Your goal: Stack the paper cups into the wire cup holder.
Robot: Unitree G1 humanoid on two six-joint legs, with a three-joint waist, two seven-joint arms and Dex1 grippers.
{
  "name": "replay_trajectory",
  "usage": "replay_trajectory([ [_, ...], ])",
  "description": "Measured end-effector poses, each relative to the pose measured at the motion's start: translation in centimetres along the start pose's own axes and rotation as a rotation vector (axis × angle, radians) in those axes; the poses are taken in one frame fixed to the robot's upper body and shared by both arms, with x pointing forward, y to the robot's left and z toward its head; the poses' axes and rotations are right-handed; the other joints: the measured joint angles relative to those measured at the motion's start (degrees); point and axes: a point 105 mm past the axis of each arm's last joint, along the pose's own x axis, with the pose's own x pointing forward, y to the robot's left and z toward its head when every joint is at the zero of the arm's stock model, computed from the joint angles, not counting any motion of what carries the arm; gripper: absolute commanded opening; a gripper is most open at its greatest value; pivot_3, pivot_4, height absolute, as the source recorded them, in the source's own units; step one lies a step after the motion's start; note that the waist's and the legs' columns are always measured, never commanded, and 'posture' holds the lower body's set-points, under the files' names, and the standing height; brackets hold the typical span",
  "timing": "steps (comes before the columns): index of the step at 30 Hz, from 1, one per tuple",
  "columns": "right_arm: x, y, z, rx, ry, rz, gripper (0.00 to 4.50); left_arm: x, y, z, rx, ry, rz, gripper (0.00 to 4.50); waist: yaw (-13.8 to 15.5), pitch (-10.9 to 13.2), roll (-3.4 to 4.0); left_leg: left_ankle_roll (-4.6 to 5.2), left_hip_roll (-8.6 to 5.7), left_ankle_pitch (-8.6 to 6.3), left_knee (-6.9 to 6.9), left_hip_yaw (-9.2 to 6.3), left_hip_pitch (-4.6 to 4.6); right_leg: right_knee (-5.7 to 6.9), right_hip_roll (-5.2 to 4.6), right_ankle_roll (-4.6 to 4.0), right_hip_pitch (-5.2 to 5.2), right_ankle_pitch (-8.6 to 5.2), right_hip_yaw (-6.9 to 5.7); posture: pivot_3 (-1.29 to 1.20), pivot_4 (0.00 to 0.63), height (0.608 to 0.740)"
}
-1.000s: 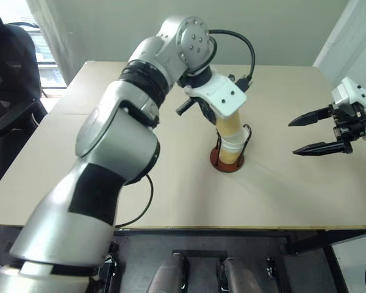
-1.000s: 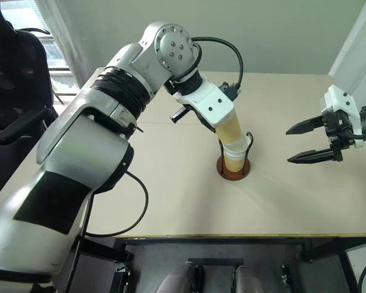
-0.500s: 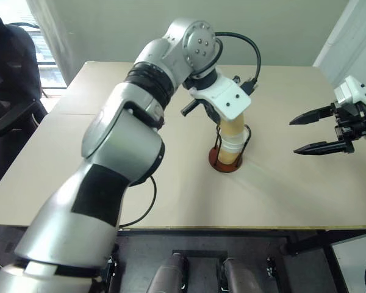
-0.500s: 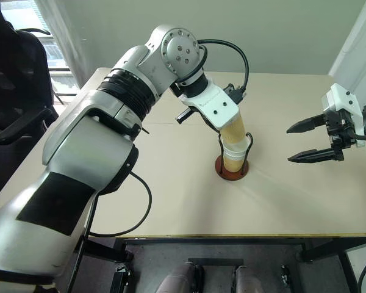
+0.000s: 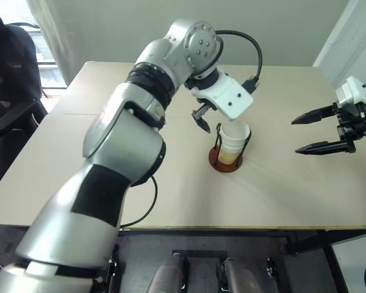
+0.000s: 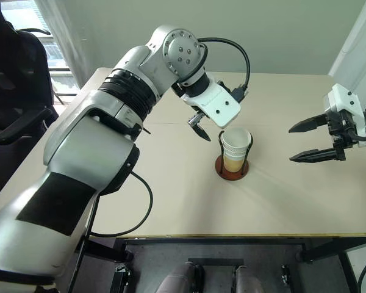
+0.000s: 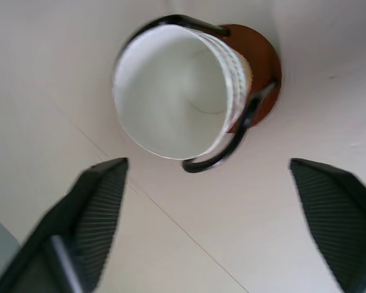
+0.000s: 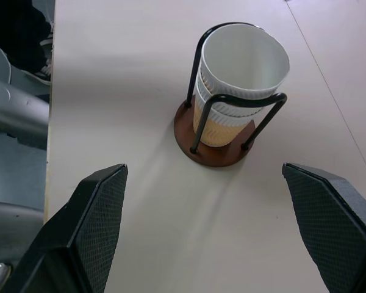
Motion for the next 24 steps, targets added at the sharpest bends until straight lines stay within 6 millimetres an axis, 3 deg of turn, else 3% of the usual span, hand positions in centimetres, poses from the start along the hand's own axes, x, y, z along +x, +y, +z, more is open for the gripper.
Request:
replay_trajectory([
  [3, 0.1, -0.1, -0.1, -0.006, 0.011, -0.002, 4.13, -1.7, 0.3, -0.9, -0.090, -0.057, 0.112, 4.48, -0.17, -0.01, 0.01, -0.01, 0.02, 0.00, -0.03, 0.02, 0.02, 0.03, 0.01, -0.01, -0.03, 0.00, 0.00, 0.00, 0.150, 0.740],
  [7, 0.4, -0.1, -0.3, -0.006, 0.019, -0.003, 4.13, -4.3, -1.7, -4.2, -0.284, -0.144, 0.229, 4.48, -0.66, -0.07, 0.12, -0.04, 0.04, 0.02, -0.09, 0.08, 0.21, 0.22, 0.04, -0.10, -0.03, -0.06, 0.05, 0.00, 0.150, 0.740],
  [14, 1.2, -0.6, -0.7, -0.016, 0.017, -0.013, 4.13, -7.6, -10.5, -11.2, -0.785, -0.354, 0.473, 4.48, -1.35, -0.07, 0.11, -0.18, 0.06, 0.14, -0.03, 0.16, 0.57, 0.82, 0.06, -0.39, 0.00, -0.26, 0.07, 0.00, 0.150, 0.740],
  [18, 1.2, -1.6, -0.1, -0.031, -0.012, -0.040, 4.13, -9.2, -15.3, -14.2, -0.979, -0.309, 0.654, 4.48, -1.45, -0.08, 0.12, -0.18, 0.04, 0.34, -0.08, 0.25, 0.68, 0.89, 0.01, -0.87, 0.04, -0.50, 0.12, 0.00, 0.150, 0.740],
  [21, 1.1, -2.1, 0.1, -0.035, -0.028, -0.064, 4.13, -10.0, -18.5, -15.5, -1.115, -0.287, 0.762, 4.48, -1.45, -0.08, 0.08, -0.19, 0.05, 0.48, -0.08, 0.25, 0.80, 0.92, 0.00, -1.02, 0.18, -0.55, 0.10, 0.00, 0.150, 0.740],
  [24, 1.5, -2.6, 0.5, -0.046, -0.050, -0.073, 4.13, -10.8, -19.9, -15.9, -1.196, -0.283, 0.892, 4.48, -1.44, -0.08, 0.06, -0.22, 0.04, 0.71, -0.12, 0.24, 0.90, 0.92, -0.02, -1.22, 0.25, -0.43, 0.10, 0.00, 0.150, 0.740],
])
